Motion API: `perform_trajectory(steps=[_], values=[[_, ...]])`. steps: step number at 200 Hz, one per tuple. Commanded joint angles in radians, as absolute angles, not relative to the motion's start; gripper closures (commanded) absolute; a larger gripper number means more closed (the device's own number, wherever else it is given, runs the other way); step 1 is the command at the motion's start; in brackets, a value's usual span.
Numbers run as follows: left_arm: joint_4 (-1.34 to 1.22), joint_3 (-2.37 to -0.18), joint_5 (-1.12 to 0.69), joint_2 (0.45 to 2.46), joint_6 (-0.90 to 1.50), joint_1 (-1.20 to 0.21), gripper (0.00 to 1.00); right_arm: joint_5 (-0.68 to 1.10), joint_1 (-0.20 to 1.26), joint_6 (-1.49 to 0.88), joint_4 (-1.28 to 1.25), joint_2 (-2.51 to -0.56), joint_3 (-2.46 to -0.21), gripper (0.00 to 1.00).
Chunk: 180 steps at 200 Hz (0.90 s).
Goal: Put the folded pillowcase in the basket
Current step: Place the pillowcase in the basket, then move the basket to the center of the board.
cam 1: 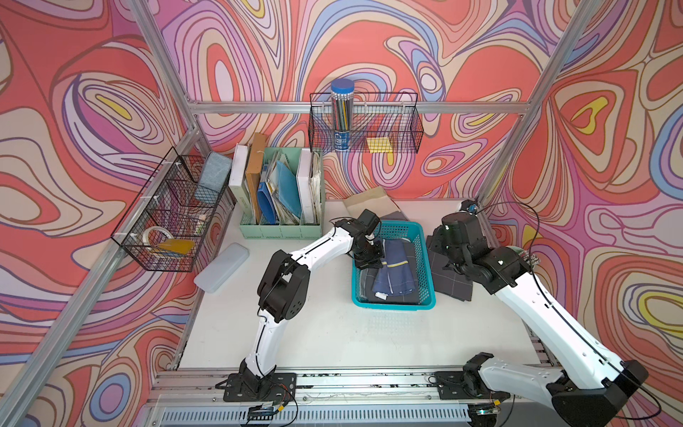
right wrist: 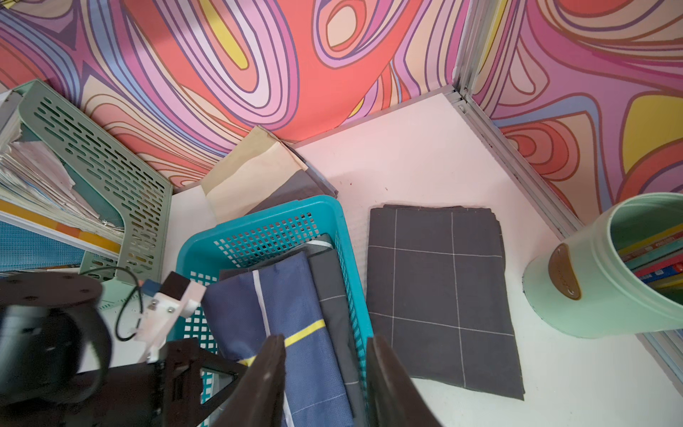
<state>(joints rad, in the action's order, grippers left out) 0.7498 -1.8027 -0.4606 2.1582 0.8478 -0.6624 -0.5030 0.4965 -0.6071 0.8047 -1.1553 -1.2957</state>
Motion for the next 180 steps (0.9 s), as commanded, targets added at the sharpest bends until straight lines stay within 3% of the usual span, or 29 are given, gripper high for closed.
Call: perform_trajectory(steps=[1,51,59,81,107,124,180], values=[[0.791,-1.813,-0.422,2.143,0.735,-0.662,0.88,-0.489,0.492,-0.596,0.805,-1.134,-1.282,0.62],[1.018,-1.985,-0.225,2.084,0.574,-0.666,0.24,-0.431,0.490,-0.603,0.786,-1.146,-1.272,0.62],[1.038,-2.003,-0.228,2.069,0.555,-0.666,0.17,-0.426,0.490,-0.602,0.783,-1.144,-1.271,0.62],[1.079,-2.026,-0.229,2.017,0.534,-0.666,0.12,-0.417,0.491,-0.597,0.782,-1.147,-1.275,0.62],[1.084,-1.945,-0.076,1.923,0.506,-0.662,0.12,-0.406,0.491,-0.589,0.786,-1.160,-1.291,0.62],[1.082,-1.873,0.010,1.890,0.503,-0.649,0.16,-0.397,0.491,-0.583,0.785,-1.167,-1.297,0.62],[0.947,-1.735,-0.007,1.949,0.483,-0.634,0.31,-0.373,0.491,-0.568,0.789,-1.190,-1.315,0.63]])
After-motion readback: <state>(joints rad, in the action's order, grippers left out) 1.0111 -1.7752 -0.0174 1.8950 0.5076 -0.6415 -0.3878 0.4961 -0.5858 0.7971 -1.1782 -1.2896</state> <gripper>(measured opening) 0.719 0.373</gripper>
